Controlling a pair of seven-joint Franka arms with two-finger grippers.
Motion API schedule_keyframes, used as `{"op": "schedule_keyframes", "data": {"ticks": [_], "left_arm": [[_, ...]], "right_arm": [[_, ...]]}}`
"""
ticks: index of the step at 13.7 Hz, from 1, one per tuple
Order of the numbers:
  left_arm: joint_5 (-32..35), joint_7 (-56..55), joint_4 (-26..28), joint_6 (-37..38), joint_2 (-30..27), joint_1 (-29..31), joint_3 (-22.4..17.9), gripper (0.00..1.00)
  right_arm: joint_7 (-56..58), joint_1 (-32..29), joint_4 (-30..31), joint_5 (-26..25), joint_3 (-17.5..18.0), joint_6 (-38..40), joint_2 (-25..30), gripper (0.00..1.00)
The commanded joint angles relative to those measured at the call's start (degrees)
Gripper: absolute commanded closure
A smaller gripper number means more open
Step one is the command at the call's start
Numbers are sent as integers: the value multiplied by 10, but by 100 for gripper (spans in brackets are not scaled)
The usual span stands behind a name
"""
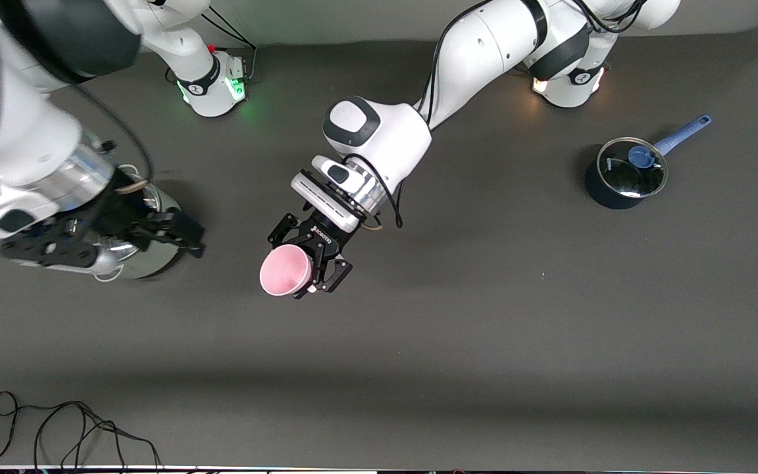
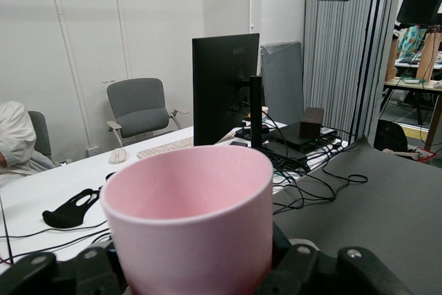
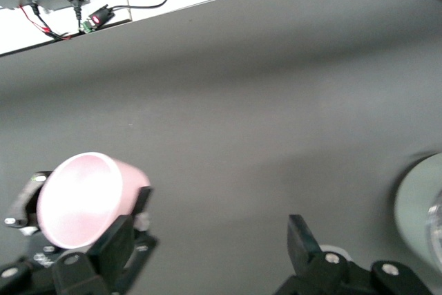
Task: Transfer pink cup from left to right arm
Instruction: 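Reach the right gripper toward the pink cup held by the left gripper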
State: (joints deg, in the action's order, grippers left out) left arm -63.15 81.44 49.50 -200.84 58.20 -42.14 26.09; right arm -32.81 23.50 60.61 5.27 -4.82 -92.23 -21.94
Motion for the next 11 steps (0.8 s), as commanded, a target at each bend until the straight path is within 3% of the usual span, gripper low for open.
{"op": "schedule_keyframes", "data": {"ticks": [1,11], "left_arm": [[-2,-15,3,-1,-10,-8,-12,100],[-2,-15,3,-1,-10,-9,-12,100]], "right_arm": [[-45,16,-25,4,-1,-5,-27,1],[-118,39,-44,1,-2,-25,-84,2]]}}
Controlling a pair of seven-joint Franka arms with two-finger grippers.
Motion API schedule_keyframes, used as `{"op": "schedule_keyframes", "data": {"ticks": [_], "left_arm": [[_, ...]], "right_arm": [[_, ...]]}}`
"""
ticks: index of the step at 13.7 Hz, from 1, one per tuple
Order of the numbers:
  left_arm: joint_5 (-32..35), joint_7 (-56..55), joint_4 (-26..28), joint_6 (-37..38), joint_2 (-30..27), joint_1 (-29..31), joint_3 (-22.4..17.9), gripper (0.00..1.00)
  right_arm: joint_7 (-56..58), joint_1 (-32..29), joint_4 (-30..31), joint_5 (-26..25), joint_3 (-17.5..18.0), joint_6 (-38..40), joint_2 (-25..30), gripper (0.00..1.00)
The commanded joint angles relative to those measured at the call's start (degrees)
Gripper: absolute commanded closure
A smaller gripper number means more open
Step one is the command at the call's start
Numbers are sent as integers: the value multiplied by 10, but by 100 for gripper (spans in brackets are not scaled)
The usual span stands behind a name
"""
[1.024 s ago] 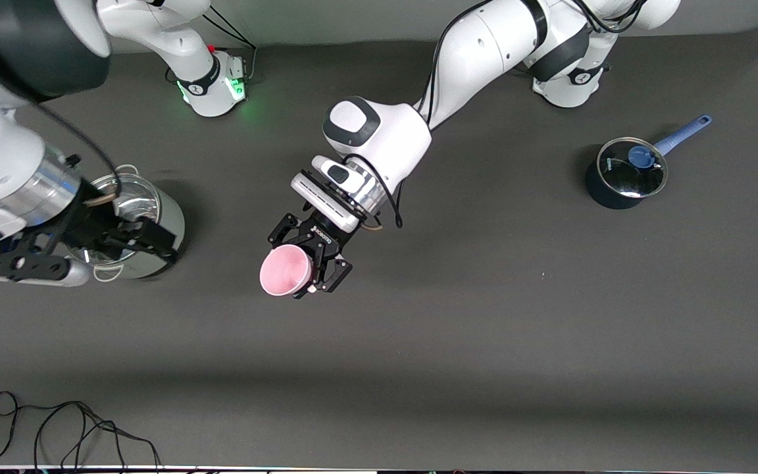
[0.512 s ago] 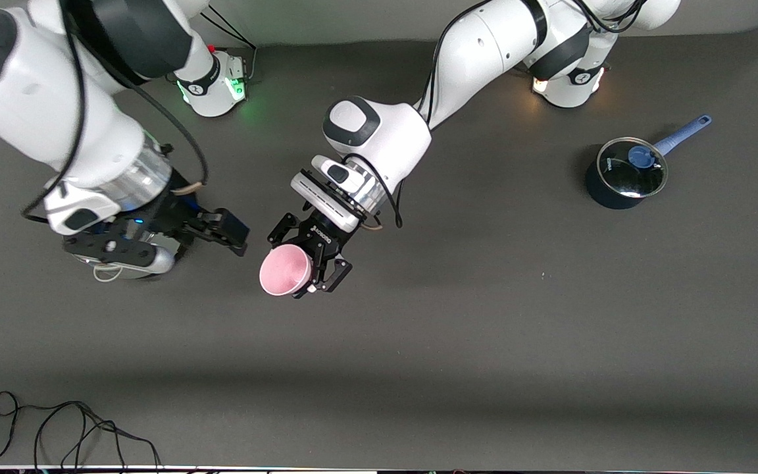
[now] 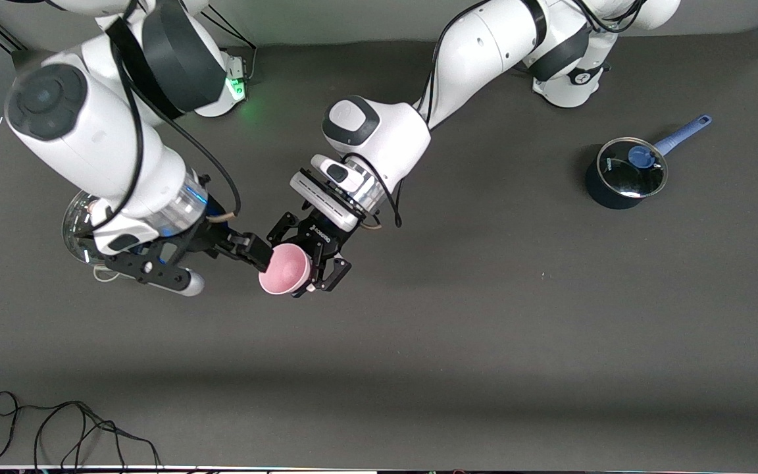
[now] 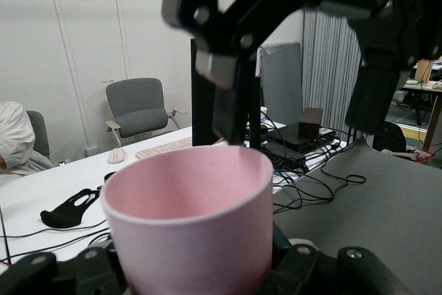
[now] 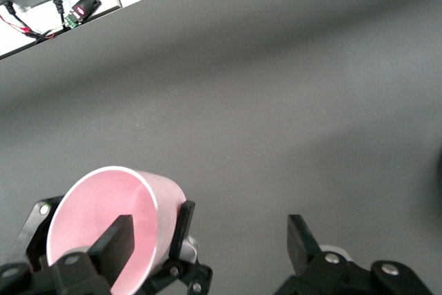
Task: Transfer pink cup from left to right arm
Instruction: 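Reach the right gripper toward the pink cup held by the left gripper, then close the right gripper on the pink cup rim beside the left gripper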
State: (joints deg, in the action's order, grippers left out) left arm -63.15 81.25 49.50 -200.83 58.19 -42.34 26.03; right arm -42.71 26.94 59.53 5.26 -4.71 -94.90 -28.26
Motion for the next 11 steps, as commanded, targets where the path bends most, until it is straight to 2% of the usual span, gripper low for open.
{"op": "schedule_keyframes", "data": {"ticks": [1,11], "left_arm": [[-2,-13,3,-1,-10,-7,-12,100],[-3,-13,4,-1,-15,-7,-11,100]], "right_arm": [[-19,6,-33,1,-3,-4,-21,2],[-54,10,-48,6,-3,-46,-38,4]]}}
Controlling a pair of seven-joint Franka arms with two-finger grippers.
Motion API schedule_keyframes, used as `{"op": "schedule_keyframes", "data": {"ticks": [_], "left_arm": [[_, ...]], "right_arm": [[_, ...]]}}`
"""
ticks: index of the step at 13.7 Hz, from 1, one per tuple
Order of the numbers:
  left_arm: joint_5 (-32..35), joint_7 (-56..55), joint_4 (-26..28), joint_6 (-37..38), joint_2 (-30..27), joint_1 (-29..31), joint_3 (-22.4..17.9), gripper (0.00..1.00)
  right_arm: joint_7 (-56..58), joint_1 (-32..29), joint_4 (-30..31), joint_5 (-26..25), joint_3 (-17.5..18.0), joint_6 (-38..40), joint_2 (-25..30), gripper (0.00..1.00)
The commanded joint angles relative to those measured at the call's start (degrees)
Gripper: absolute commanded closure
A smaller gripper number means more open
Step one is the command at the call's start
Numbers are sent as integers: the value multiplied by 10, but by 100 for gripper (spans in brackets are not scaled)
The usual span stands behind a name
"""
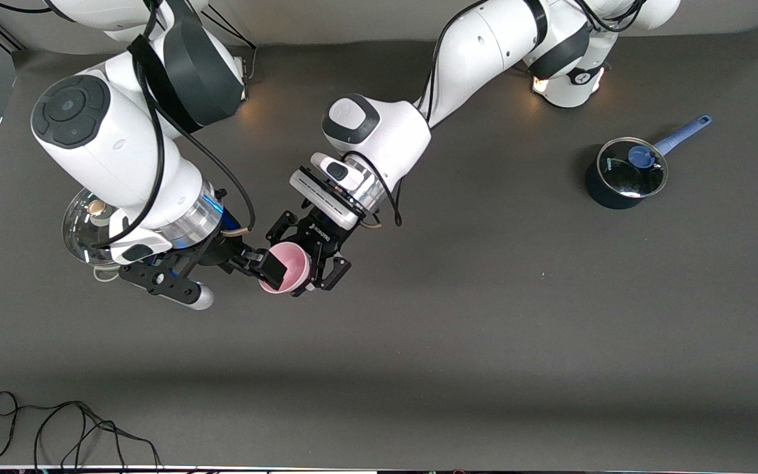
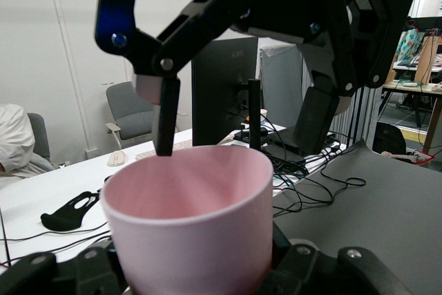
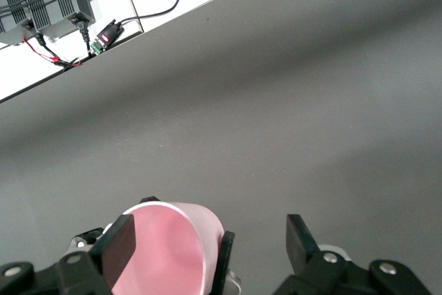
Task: Transfer pink cup from left to right arm
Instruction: 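Close the right gripper on the pink cup rim beside the left gripper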
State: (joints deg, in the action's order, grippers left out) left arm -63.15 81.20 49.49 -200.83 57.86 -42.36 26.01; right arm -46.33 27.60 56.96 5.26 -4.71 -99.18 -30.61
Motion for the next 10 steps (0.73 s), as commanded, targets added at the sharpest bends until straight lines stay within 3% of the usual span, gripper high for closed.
{"op": "schedule_keyframes", "data": {"ticks": [1,5,10], "left_arm": [[-3,-13,4,-1,-11,-7,-11,100],[-3,-13,4,-1,-11,-7,-11,100],[-3,-13,3,-1,-11,-7,-11,100]], "right_arm": [[-25,4,-21,6,-2,-3,-16,4],[-32,6,-18,7,-2,6,-14,4],[-33,6,-19,7,0,15,-13,26]]}}
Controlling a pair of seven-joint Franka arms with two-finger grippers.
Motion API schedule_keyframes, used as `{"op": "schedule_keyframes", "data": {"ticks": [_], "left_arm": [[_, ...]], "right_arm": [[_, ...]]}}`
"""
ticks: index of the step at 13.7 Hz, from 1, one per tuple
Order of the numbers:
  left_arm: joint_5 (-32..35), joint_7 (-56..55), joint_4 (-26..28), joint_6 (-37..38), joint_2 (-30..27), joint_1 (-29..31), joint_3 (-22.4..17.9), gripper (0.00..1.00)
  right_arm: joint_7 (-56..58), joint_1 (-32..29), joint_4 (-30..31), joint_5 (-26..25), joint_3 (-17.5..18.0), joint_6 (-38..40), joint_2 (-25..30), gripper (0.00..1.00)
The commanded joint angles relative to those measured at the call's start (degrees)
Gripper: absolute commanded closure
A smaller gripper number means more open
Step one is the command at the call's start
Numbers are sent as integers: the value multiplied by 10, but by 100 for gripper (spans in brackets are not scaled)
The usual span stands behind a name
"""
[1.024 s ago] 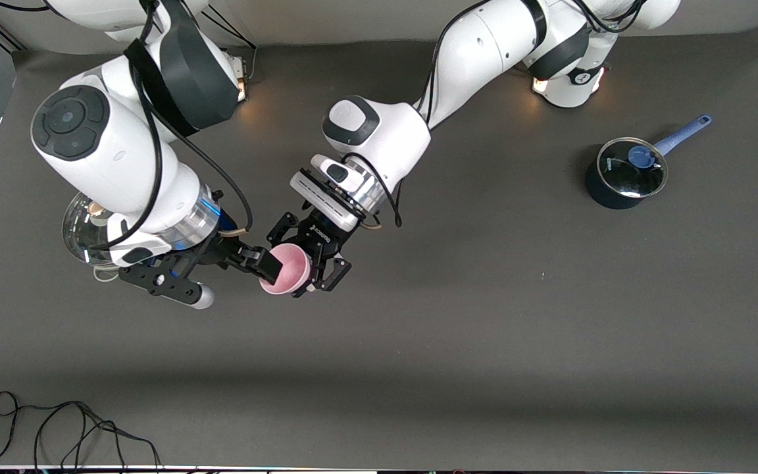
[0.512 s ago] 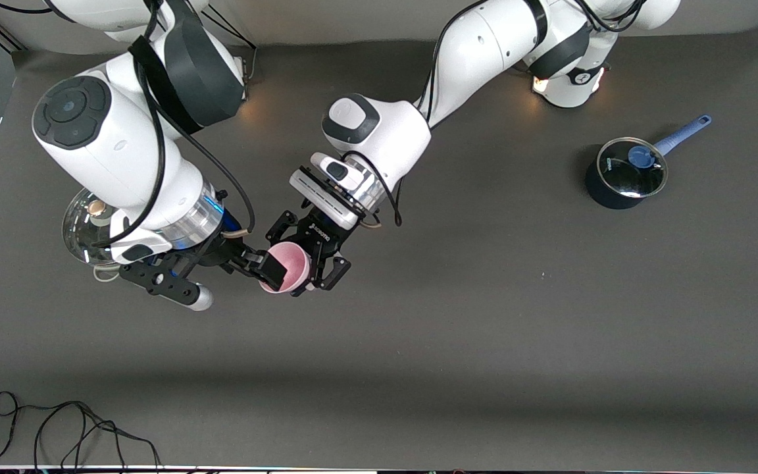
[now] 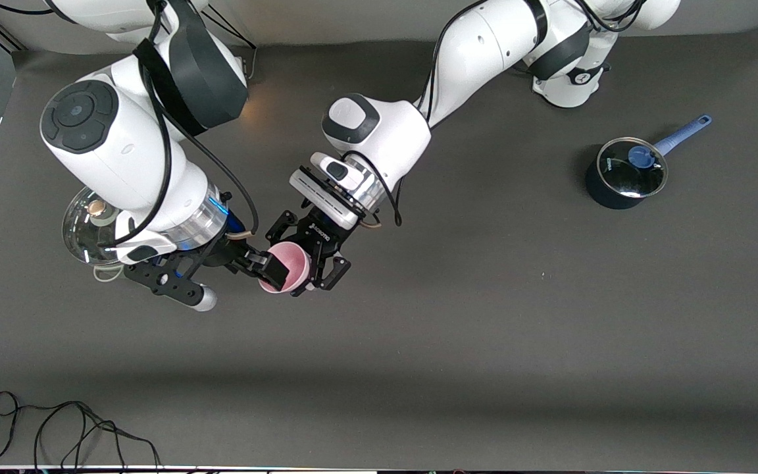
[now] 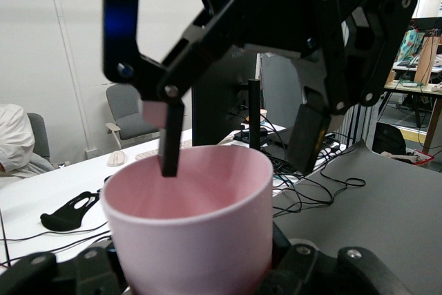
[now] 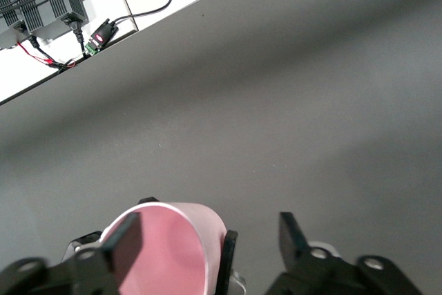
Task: Transfer pink cup from left to right arm
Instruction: 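Close the right gripper on the pink cup rim beside the left gripper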
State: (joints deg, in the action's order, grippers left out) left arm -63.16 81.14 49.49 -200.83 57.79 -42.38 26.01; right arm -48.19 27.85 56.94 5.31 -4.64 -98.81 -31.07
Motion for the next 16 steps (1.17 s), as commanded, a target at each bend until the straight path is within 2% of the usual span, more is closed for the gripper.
{"op": "schedule_keyframes", "data": {"ticks": [1,4,6,7,13,16], "left_arm": [[-3,-13,3,-1,-10,-7,-11,100],[-3,-14,3,-1,-10,-7,-11,100],[-3,-16,3,-1,-10,-7,-11,100],[-3,-17,3,-1,-10,-6,-11,100],[-3,-17,3,-1,-10,-7,-11,100],[-3,-17,3,-1,-10,-7,-11,100]], "right_arm": [[-16,4,-19,6,4,12,-8,32],[-31,4,-20,6,7,12,-7,54],[-33,4,-19,6,8,12,-6,64],[-33,4,-20,6,8,12,-6,65],[-39,2,-19,6,8,12,-3,100],[-47,2,-21,6,8,16,-3,100]]}}
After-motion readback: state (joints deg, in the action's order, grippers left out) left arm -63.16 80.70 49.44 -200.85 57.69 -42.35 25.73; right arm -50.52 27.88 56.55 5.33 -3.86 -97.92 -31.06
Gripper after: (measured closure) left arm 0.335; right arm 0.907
